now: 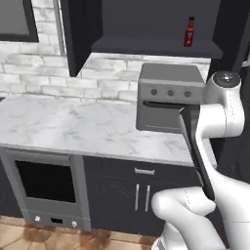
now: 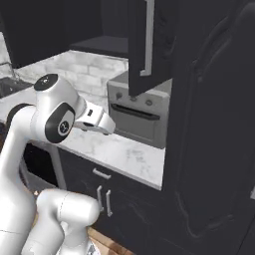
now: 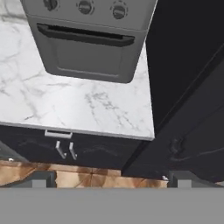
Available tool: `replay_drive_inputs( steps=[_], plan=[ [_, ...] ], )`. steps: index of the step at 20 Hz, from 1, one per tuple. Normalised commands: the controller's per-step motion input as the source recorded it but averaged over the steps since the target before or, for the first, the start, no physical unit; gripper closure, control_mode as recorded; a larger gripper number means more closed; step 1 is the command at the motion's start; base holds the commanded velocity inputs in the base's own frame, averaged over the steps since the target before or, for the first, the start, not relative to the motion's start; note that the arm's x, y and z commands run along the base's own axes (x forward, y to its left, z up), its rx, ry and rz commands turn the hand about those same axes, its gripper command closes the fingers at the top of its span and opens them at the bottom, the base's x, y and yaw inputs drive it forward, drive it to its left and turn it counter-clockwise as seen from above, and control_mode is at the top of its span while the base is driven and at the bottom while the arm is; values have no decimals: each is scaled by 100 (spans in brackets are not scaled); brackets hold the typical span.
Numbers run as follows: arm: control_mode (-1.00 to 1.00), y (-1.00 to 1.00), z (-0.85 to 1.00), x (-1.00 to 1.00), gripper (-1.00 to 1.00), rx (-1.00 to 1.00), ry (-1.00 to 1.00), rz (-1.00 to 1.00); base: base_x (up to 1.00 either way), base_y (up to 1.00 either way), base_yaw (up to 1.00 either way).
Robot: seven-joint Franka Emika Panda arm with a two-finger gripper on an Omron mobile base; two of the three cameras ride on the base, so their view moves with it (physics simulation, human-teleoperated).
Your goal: Move the ketchup and condiment bottle from the cabinet to the dining counter.
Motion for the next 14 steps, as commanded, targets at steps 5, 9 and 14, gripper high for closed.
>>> replay_drive_inputs(
  steps=[5,9,14],
  plan=[
    [100,0,0,0,-100,0,0,0,48,36,-59],
    [100,0,0,0,-100,0,0,0,46,43,-50],
    [100,0,0,0,-100,0,0,0,46,54,-22]
  ],
)
